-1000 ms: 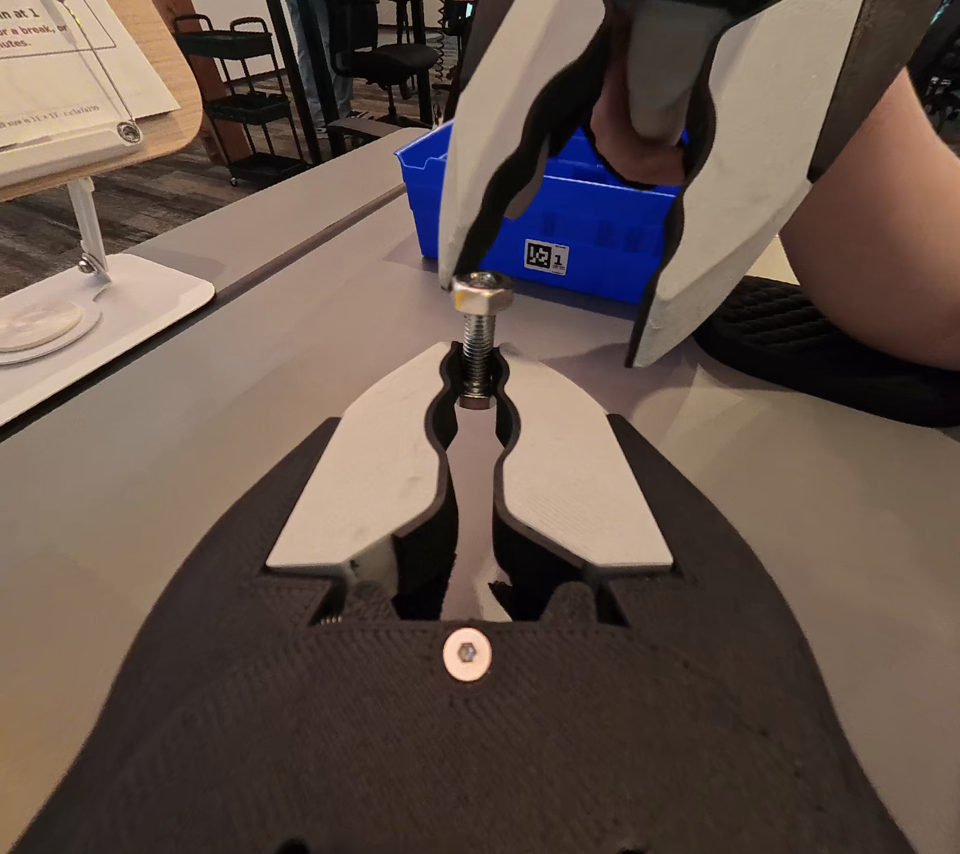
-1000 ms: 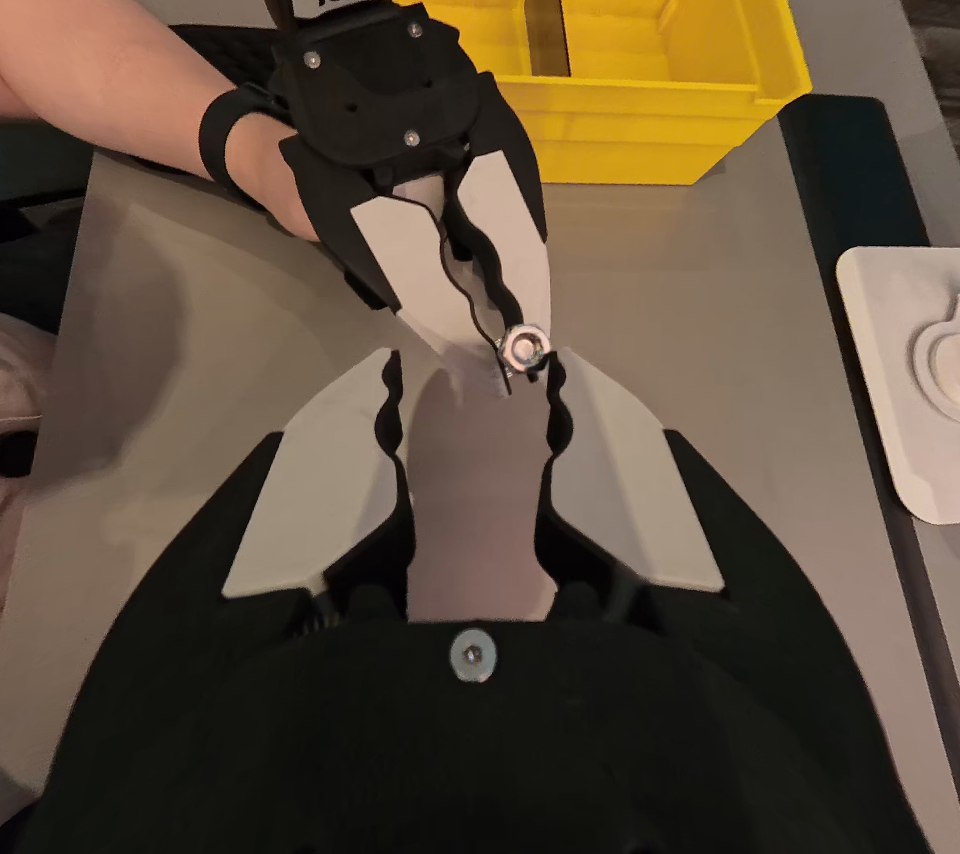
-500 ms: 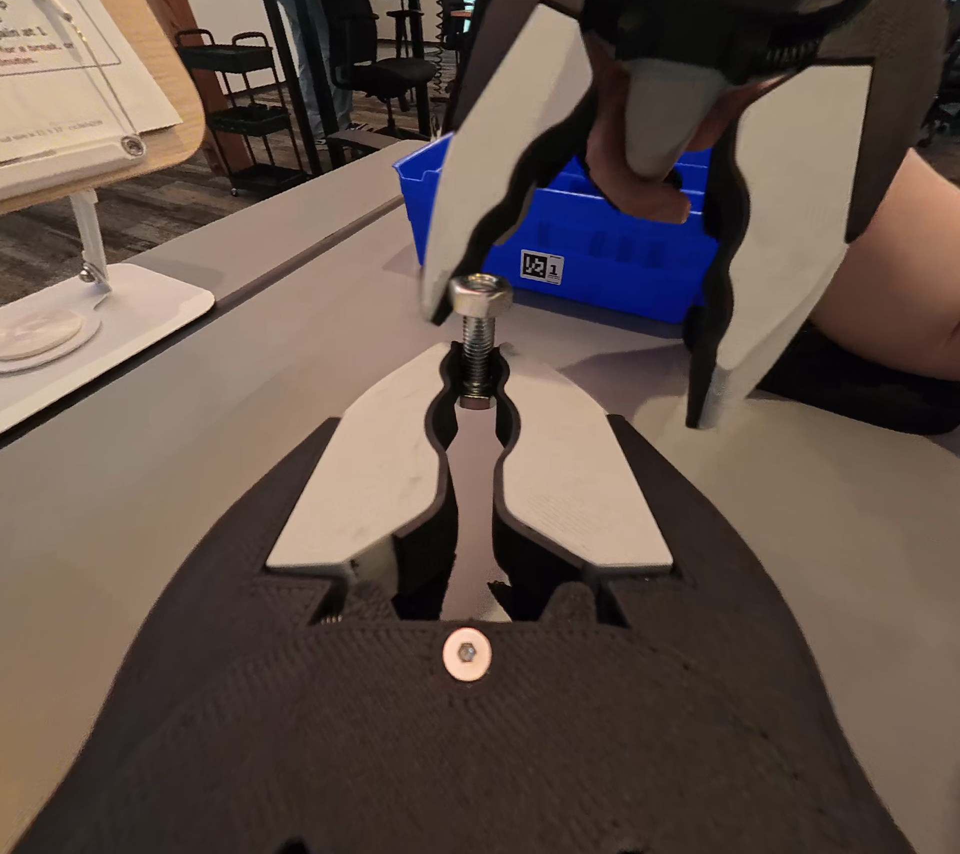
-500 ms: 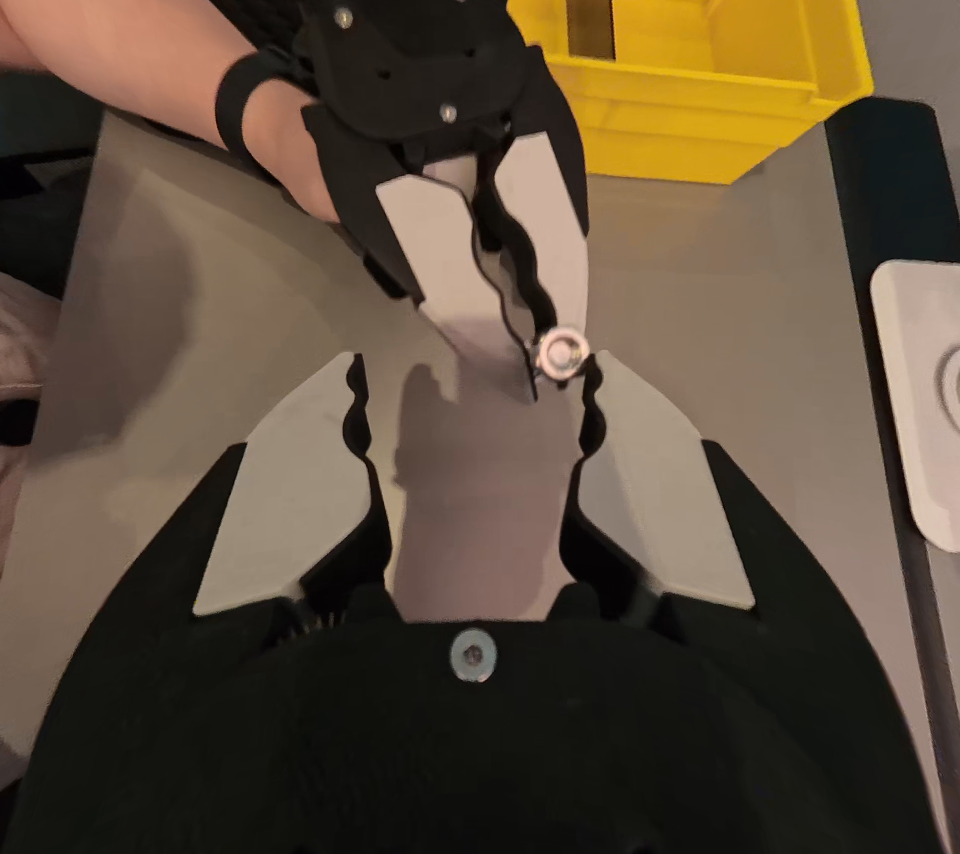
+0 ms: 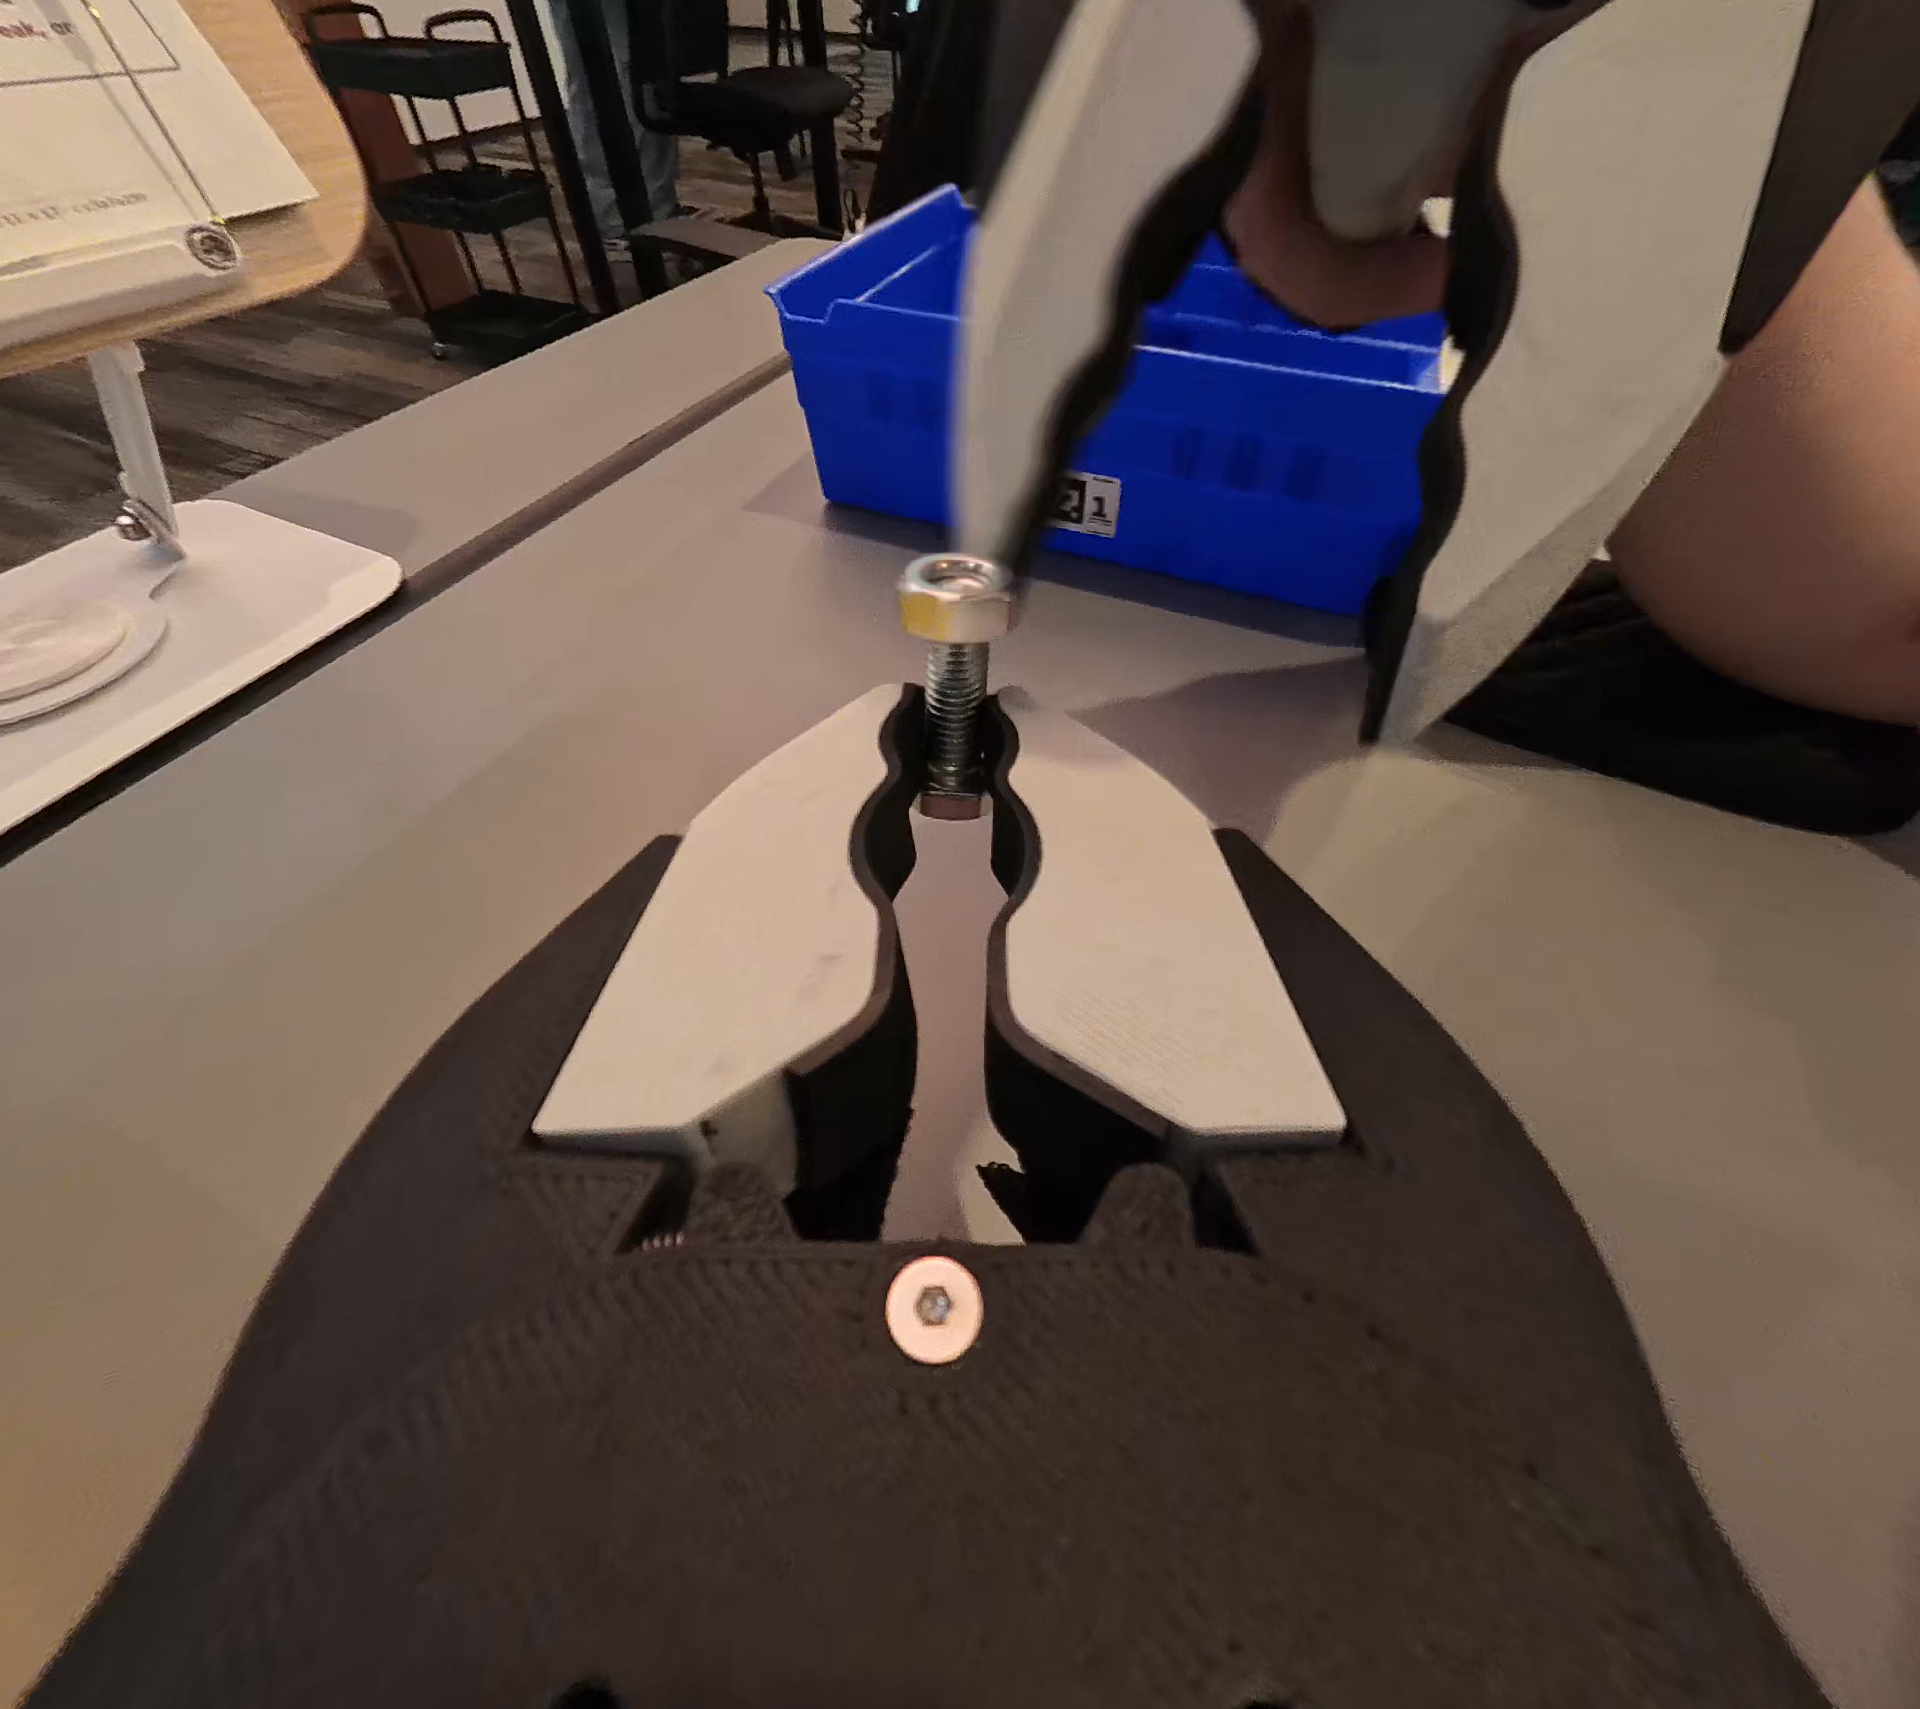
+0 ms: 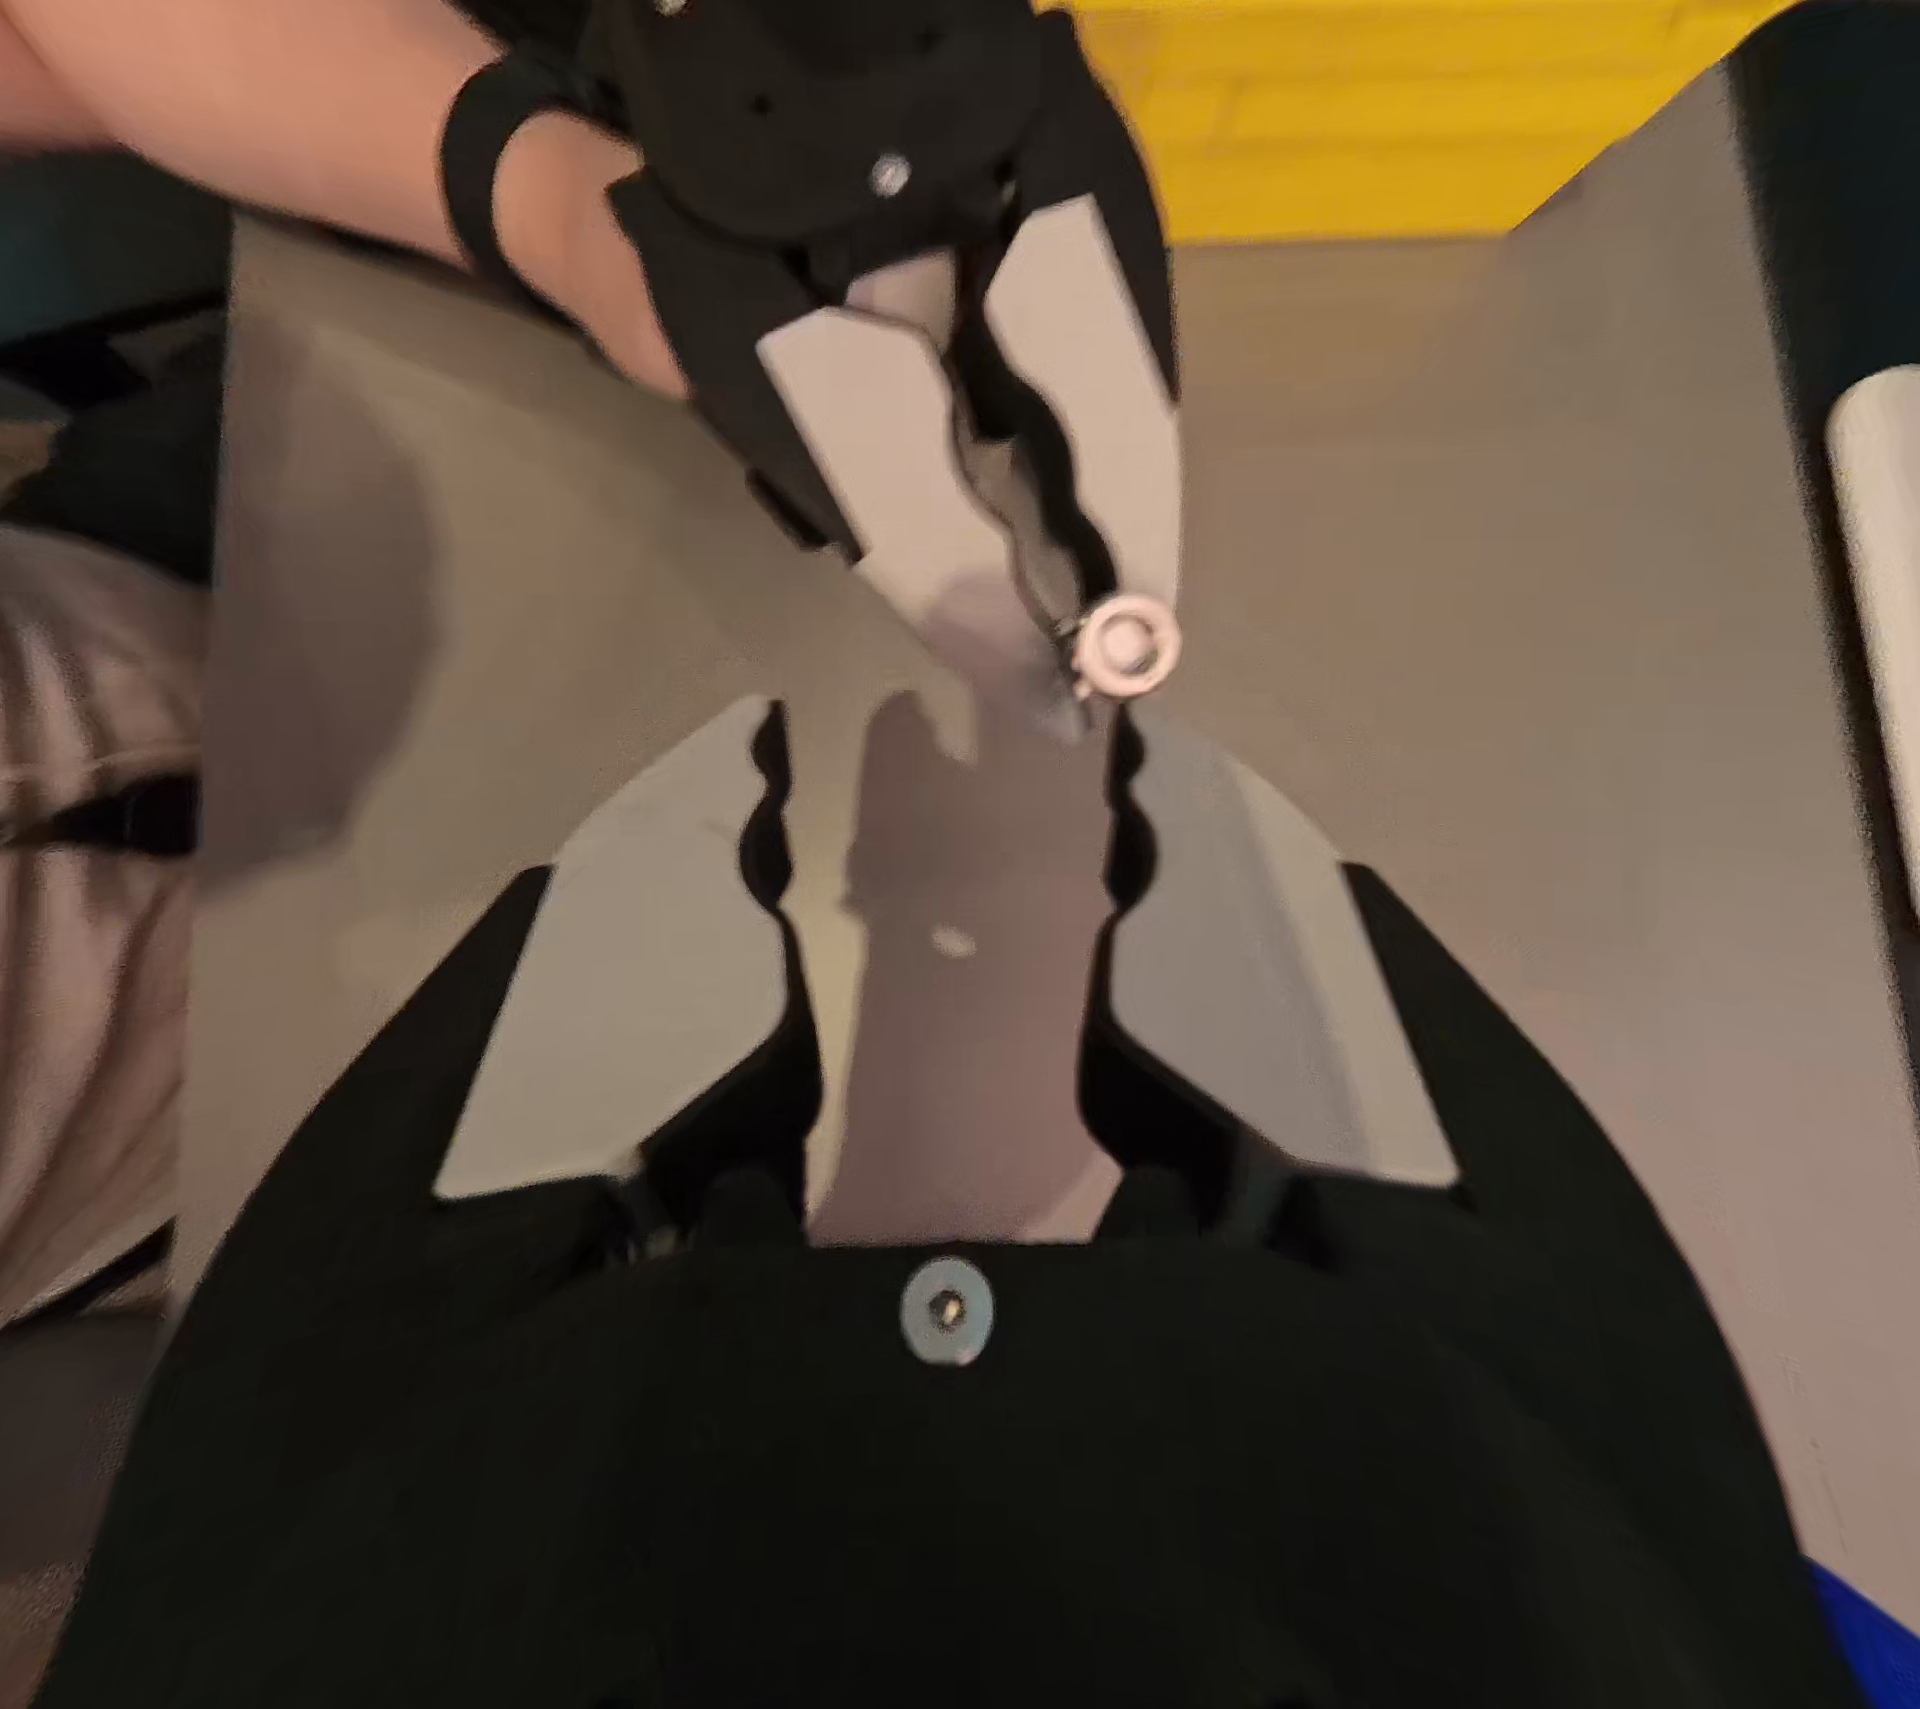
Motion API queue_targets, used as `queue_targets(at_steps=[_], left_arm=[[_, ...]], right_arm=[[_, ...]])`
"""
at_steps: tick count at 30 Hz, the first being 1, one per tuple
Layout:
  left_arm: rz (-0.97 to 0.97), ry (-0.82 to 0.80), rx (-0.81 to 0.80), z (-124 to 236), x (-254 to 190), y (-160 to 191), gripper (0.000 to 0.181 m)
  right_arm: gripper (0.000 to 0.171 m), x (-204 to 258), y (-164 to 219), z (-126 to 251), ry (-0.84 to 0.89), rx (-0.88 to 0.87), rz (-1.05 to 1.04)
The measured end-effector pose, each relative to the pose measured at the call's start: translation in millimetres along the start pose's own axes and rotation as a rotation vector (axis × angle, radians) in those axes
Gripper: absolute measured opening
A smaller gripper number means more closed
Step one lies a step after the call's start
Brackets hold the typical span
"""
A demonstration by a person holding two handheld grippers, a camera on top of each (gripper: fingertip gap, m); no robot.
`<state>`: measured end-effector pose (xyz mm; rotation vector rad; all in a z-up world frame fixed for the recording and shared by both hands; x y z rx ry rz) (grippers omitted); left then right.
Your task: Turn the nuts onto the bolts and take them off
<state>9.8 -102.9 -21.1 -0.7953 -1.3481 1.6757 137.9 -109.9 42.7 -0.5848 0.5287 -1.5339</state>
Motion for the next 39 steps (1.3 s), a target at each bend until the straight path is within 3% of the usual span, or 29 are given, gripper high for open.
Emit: queue_targets(at_steps=[1, 3, 6, 10, 11, 12, 13, 18, 22, 23, 24, 26, 27, 30, 34, 35, 36, 37, 39], left_arm=[[0.002, -0.005, -0.008, -0.4, -0.1, 0.0, 0.009], [0.019, 0.021, -0.014, -0.4, -0.9, -0.9, 0.009], [0.003, 0.029, -0.022, 0.0, -2.7, -1.4, 0.009], [-0.002, 0.02, -0.021, 1.9, -2.5, -3.8, 0.009], [-0.001, 0.014, -0.008, 1.5, -1.5, -2.6, 0.01], [0.006, -0.001, -0.014, 1.4, 0.2, -2.0, 0.009], [0.019, 0.005, -0.028, 1.8, 1.3, -2.0, 0.009], [0.021, 0.037, -0.033, 2.0, -1.0, -3.0, 0.009], [-0.006, 0.027, -0.022, 2.3, -3.6, -4.9, 0.009], [-0.007, 0.022, -0.008, 1.7, -3.0, -3.9, 0.01], [-0.002, 0.008, -0.01, 1.6, -1.5, -3.2, 0.009], [0.022, 0.022, -0.023, 2.5, 0.7, -3.1, 0.009], [0.031, 0.031, -0.02, 2.7, 1.3, -3.3, 0.009], [0.015, 0.035, -0.021, 1.8, -1.1, -2.8, 0.009], [-0.01, 0.025, -0.008, 1.3, -3.9, -3.9, 0.009], [-0.006, 0.027, 0.006, 0.7, -3.4, -3.1, 0.01], [0.002, 0.008, 0.005, 0.4, -1.7, -2.1, 0.009], [0.015, 0.003, -0.008, 0.9, 0.2, -1.7, 0.009], [0.051, 0.036, -0.015, 1.8, 2.2, -2.0, 0.009]], right_arm=[[0.052, 1.7, 2.0, 3.9, -0.03, -0.004, -0.007], [0.053, -1.7, -0.4, 10.3, 0.015, -0.046, -0.014], [0.068, -4.7, -8.5, 7.6, 0.056, -0.131, 0.02], [0.075, 0.6, -5.7, -1.7, 0.038, -0.043, 0.054], [0.066, 2.2, -2.0, 0.8, 0.023, -0.003, 0.049], [0.04, 5.7, 1.2, 3.7, -0.033, 0.019, 0.042], [0.038, 7.8, 1.5, 6.2, -0.066, 0.002, 0.04], [0.065, -2.3, -11.8, 5.9, 0.074, -0.111, 0.037], [0.07, 0.4, -7.8, -2.2, 0.056, -0.035, 0.057], [0.063, 1.6, -4.1, 0.3, 0.045, 0.005, 0.052], [0.035, 4.9, -0.1, 3.6, -0.006, 0.03, 0.045], [0.027, 5.6, -0.4, 9.5, -0.027, -0.004, 0.023], [0.03, 1.5, -3.2, 11.6, 0.024, -0.03, 0.007], [0.061, -5.7, -10.5, 6.7, 0.087, -0.103, 0.001], [0.069, -0.8, -6.5, -4.9, 0.054, -0.006, 0.032], [0.061, 0.8, -2.6, -2.6, 0.053, 0.038, 0.037], [0.031, 4.5, 1.6, 0.5, 0.005, 0.069, 0.034], [0.023, 8.3, 3.5, 3.3, -0.051, 0.065, 0.028], [0.025, 3.7, 0.1, 8.1, 0.016, 0.027, 0.011]])
Point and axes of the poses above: each gripper's, where its closed fingertips meet, z back along the fingers, y out of its underside, x = y × z across the jaws, the point moved 9 cm from there along z, back along the fingers, and after that the axes turned 5 degrees about -y, right-handed, at the moved point
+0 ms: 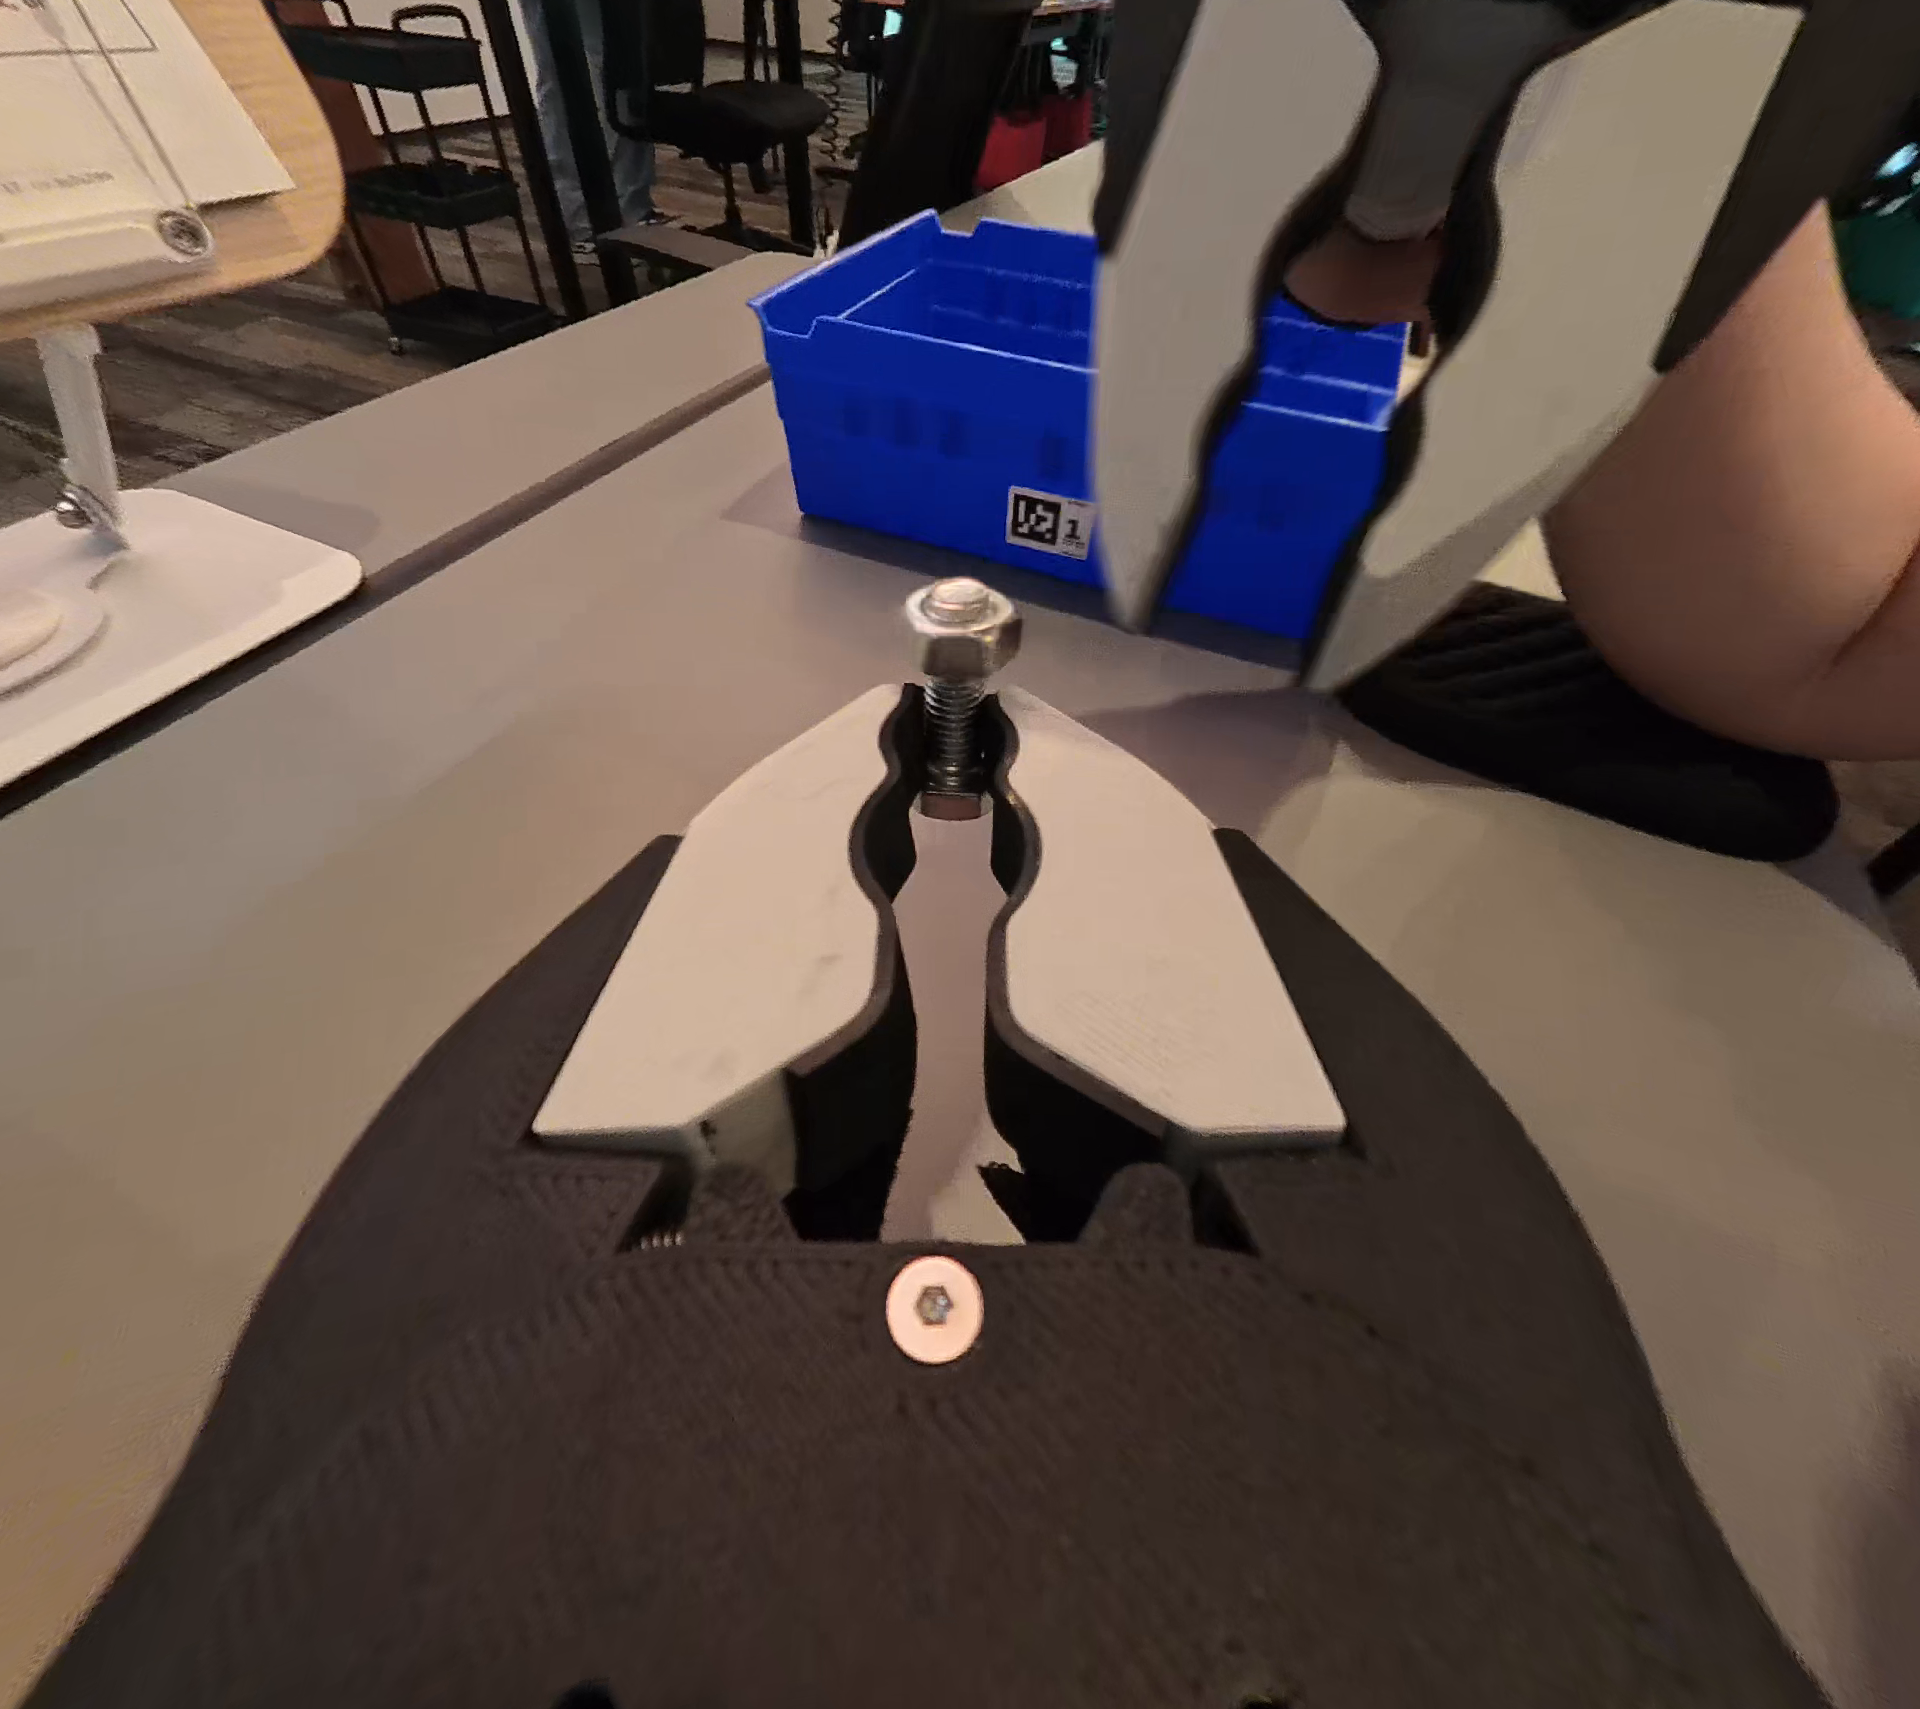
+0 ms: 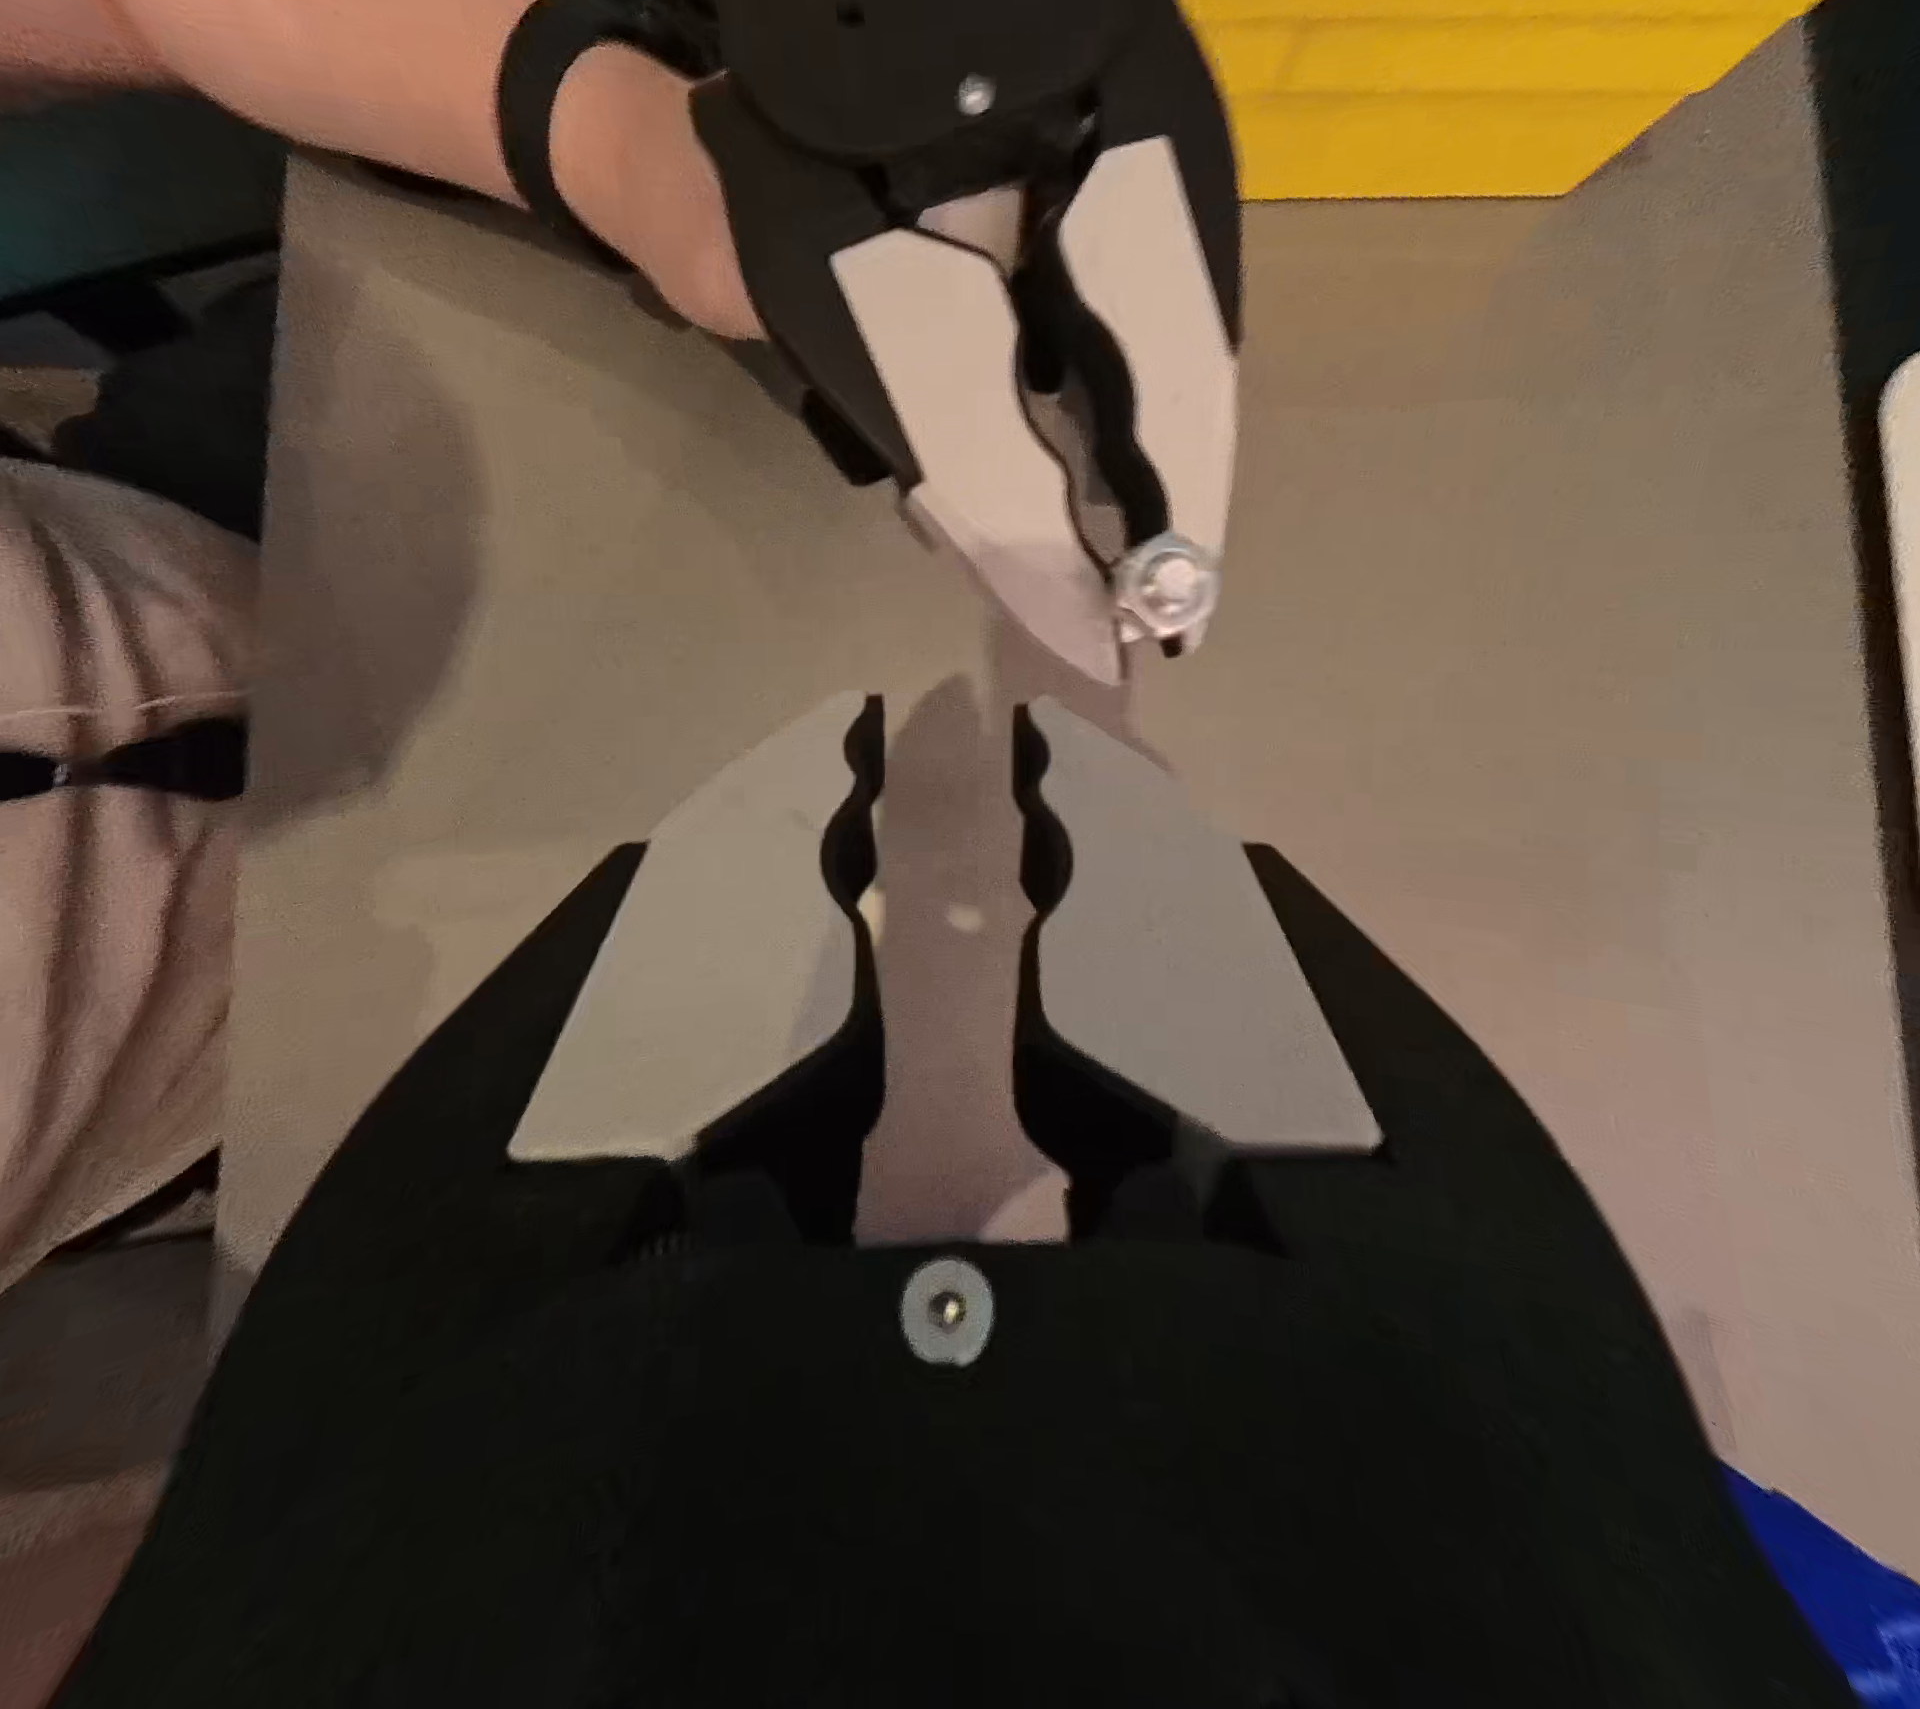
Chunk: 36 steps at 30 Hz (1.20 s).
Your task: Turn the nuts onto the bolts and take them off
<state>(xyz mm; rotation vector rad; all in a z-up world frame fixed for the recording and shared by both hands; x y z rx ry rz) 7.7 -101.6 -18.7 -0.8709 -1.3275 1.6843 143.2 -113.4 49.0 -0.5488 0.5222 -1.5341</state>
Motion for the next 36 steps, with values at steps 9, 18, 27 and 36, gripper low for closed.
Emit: queue_targets(at_steps=[9, 18, 27, 36], left_arm=[[-0.052, -0.002, 0.021, -1.1, -5.6, -1.0, 0.01], [-0.027, 0.02, 0.003, -0.9, -4.4, -0.7, 0.009], [0.048, 0.018, -0.03, 4.5, 4.9, -3.1, 0.009], [-0.034, 0.031, 0.001, 2.5, -5.5, -5.4, 0.009]], right_arm=[[0.059, -4.4, -4.6, -12.6, 0.044, -0.004, 0.011], [0.056, -13.0, -9.7, -3.1, 0.093, -0.132, -0.01], [0.019, 0.2, 0.4, 0.8, 0.001, -0.013, 0.015], [0.057, -0.3, -0.5, -14.3, 0.037, 0.026, 0.049]])
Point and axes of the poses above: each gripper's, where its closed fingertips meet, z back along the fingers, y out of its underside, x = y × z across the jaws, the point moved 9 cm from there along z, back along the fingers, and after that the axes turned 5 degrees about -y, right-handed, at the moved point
